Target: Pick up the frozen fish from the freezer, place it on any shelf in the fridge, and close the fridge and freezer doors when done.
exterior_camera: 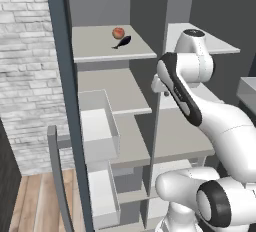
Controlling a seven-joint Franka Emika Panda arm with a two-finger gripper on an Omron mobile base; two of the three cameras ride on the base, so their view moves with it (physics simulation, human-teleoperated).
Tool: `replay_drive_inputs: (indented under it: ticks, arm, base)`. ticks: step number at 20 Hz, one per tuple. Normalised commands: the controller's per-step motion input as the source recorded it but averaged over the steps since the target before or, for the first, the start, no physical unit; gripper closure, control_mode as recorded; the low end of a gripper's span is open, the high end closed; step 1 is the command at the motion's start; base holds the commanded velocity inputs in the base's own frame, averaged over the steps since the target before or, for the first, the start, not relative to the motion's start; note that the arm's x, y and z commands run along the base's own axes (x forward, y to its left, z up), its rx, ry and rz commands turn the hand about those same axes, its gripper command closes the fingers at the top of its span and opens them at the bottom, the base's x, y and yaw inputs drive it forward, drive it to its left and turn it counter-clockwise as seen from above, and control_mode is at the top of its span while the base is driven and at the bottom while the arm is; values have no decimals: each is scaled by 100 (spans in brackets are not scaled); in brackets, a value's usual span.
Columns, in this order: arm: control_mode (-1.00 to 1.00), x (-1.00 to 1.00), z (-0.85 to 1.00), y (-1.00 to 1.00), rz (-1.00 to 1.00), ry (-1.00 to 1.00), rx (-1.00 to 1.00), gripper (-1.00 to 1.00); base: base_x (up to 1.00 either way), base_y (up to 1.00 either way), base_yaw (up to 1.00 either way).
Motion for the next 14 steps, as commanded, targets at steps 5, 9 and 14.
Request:
replay_drive_inputs:
  ticks: [5, 9, 14]
  arm:
    - [-100, -26, 0, 0, 0, -2, 0, -100]
    - [-100, -48, -4, -9, 0, -19, 0, -100]
    - [-100, -26, -14, -19, -8, -20, 5, -100]
  base:
    - [0, 0, 0]
    - [0, 0, 0]
    - [0, 0, 0]
